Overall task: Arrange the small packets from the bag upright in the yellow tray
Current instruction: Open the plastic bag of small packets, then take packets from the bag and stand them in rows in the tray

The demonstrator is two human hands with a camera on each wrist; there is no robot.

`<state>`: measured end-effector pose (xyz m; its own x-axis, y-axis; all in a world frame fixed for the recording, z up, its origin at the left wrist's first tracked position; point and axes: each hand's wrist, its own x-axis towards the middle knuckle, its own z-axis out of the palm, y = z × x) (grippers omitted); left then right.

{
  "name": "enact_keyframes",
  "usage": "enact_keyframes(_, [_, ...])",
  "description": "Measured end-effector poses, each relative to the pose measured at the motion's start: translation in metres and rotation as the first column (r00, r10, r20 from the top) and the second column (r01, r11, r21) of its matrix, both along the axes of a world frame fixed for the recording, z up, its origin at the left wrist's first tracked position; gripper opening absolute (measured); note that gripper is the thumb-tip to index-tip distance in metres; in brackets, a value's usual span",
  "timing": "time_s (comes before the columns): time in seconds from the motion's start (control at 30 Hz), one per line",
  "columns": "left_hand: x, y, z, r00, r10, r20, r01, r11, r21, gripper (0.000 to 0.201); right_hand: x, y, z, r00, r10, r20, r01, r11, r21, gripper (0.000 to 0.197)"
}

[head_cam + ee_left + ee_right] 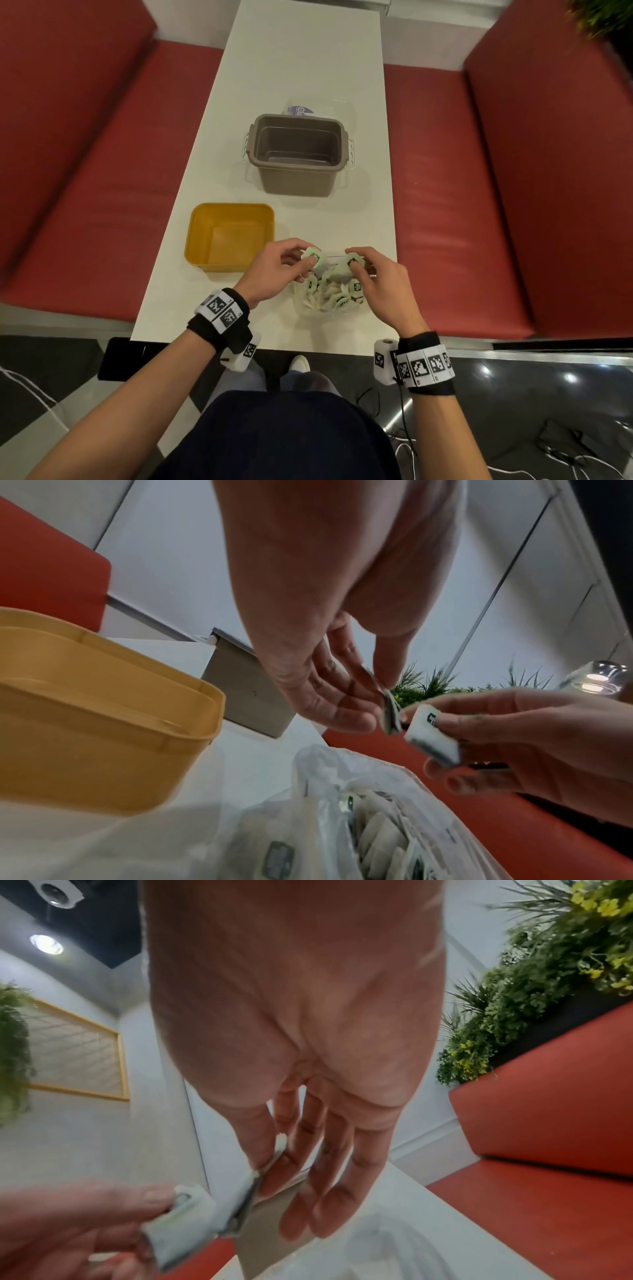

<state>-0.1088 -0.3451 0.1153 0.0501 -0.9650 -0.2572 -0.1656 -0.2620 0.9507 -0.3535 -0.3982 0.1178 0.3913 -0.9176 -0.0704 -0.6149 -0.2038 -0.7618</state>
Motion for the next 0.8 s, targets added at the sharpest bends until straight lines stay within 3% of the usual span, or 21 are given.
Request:
enact_keyframes(0.1, [0.012,0.002,-0.004,1.0,-0.003,-0.019,0.003,1.0,-0.001,0.018,0.011,0.006,0.012,0.997,-0.001,0.08,-0.004,0.998,0.07,0.018])
enact_keyframes(0.3, [0.044,0.002,0.015,0.991,-0.05,-0.124,0.05,0.999,-0.004,0.018,0.065,0.003,0.039,0.972,0.142,0.187,-0.163,0.981,0.102,0.006])
enact_keyframes(0.5, [0.097,0.003,0.039,0.993,-0.008,-0.116,0.005,1.0,-0.028,0.029,0.133,-0.005,0.044,0.977,0.054,0.204,-0.074,0.993,0.089,0.026])
enact_keyframes(0.6, [0.129,0.005,0.043,0.998,-0.041,-0.046,0.038,0.998,-0.056,0.028,0.168,-0.01,0.04,0.974,0.068,0.217,-0.086,0.994,0.074,0.025])
enact_keyframes(0.8, [0.188,0.0,0.036,0.969,0.006,0.248,0.016,0.996,-0.085,0.04,0.23,-0.019,0.018,0.989,0.125,0.081,-0.126,0.992,0.011,0.015])
